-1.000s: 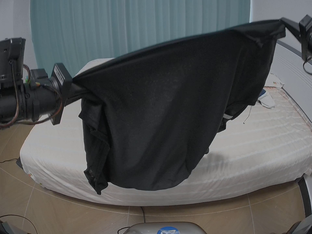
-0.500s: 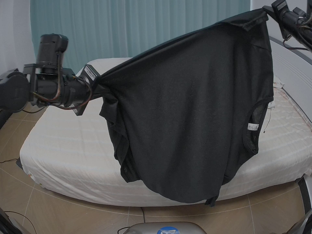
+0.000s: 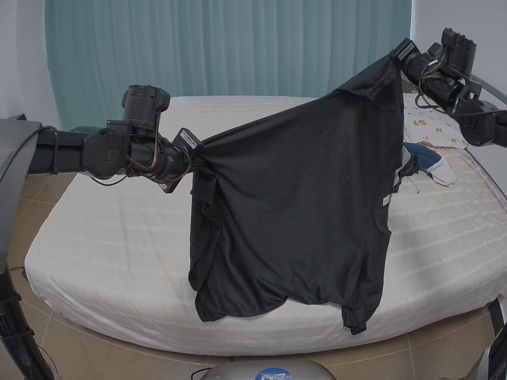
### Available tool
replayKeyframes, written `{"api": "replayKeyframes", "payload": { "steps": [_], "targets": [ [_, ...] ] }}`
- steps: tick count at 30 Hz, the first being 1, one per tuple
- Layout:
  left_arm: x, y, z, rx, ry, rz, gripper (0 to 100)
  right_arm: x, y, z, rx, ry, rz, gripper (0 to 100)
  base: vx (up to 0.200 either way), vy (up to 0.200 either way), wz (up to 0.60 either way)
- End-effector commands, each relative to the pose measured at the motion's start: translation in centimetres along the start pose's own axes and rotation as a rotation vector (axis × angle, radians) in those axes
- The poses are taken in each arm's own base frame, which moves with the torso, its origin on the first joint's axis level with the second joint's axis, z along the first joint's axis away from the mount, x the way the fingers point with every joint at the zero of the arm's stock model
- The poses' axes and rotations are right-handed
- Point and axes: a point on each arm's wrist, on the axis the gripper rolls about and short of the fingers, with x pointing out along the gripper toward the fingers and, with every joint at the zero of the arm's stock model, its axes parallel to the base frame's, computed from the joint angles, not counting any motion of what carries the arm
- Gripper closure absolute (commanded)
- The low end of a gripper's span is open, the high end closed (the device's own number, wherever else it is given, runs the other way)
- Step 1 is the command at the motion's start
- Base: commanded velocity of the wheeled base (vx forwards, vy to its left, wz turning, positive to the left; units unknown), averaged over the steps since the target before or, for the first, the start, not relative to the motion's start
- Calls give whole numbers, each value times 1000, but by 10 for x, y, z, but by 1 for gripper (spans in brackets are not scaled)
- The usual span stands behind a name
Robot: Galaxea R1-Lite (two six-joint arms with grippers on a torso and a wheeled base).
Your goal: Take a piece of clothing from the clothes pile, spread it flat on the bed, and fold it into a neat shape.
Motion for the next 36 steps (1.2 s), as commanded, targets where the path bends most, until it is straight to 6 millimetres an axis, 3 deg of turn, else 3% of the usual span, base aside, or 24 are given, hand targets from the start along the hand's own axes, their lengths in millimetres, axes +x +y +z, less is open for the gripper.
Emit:
{"api": "replayKeyframes", "payload": {
  "steps": [1,3,4,5,9,11,12,20,21,22,26,29,36],
  "targets": [
    [47,15,-5,0,22,39,100,22,-37,-54,-21,93,-78,100,200,0,0],
    [48,15,-5,0,22,39,100,23,-38,-54,-22,92,-79,100,0,0,0],
    [62,16,-3,-4,15,34,100,33,-56,-77,-24,109,-103,100,0,0,0],
    [68,18,-5,-4,19,39,100,36,-63,-88,-28,117,-120,100,0,0,0],
    [88,29,-16,0,52,68,100,46,-85,-120,-33,132,-160,100,0,0,0],
    [93,33,-19,1,58,79,100,47,-89,-126,-33,139,-165,100,0,0,0],
    [104,38,-21,3,42,83,100,51,-101,-144,-39,163,-185,100,0,0,0],
    [142,68,-34,-14,27,143,100,54,-145,-210,-70,268,-254,100,0,0,0],
    [145,70,-37,-22,35,149,0,53,-151,-218,-75,281,-265,100,0,0,0],
    [148,73,-41,-21,47,158,0,53,-156,-225,-82,292,-274,0,0,0,0],
    [151,79,-42,-21,49,180,0,48,-170,-242,-100,342,-310,0,0,0,0],
    [151,84,-38,-25,30,213,0,39,-179,-244,-120,384,-336,0,0,0,0],
    [144,102,-24,-39,0,338,0,31,-200,-217,-149,395,-402,0,0,0,0]
  ]
}}
